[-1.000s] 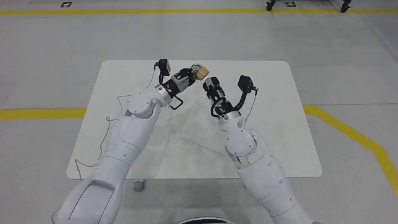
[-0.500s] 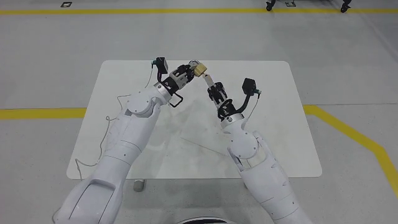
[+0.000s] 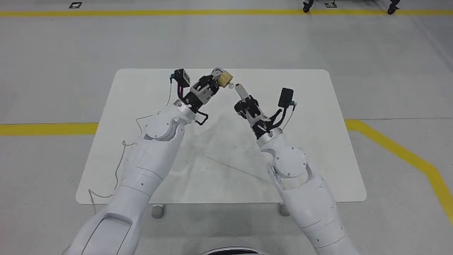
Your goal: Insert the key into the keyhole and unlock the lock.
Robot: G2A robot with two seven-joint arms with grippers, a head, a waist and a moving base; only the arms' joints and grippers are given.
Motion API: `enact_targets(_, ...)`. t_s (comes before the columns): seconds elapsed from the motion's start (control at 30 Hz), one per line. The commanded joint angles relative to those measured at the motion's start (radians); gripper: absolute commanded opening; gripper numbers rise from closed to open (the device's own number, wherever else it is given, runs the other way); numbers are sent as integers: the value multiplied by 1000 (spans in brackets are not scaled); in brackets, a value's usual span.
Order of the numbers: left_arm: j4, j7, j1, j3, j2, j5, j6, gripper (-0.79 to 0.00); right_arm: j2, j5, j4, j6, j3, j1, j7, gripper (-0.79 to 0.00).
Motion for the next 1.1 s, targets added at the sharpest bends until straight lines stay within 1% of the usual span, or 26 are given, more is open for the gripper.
enact_targets(0.0,0,-7,2,-3,0,-12,3,-785,3,39,0,-14,5,3,55,-486)
enact_targets(0.07,1,-12,2,-3,0,-12,3,-785,5,74,2,-20,9,7,106,-511)
enact_targets(0.1,1,-16,3,-3,0,-12,2,-785,6,84,5,-21,12,11,121,-508)
enact_targets(0.17,-2,-20,6,-4,0,-13,0,-785,8,97,10,-22,13,17,133,-508)
enact_targets(0.2,-5,-23,9,-5,1,-13,-3,-785,8,104,14,-21,13,20,138,-523)
enact_targets(0.33,-18,-29,18,-12,3,-12,-7,-785,10,131,24,-15,14,32,150,-554)
enact_targets(0.6,-37,-44,30,-18,8,2,-10,-785,15,156,26,-16,24,36,153,-557)
enact_targets(0.73,-42,-43,31,-17,9,13,-9,-785,18,173,26,-16,30,37,159,-576)
enact_targets(0.9,-46,-48,30,-14,9,22,-11,-785,20,205,44,7,33,57,169,-585)
enact_targets(1.03,-48,-47,31,-13,9,31,-17,-785,20,236,62,13,32,74,182,-659)
enact_targets(1.07,-49,-46,31,-13,10,31,-18,-785,20,247,66,17,33,77,184,-717)
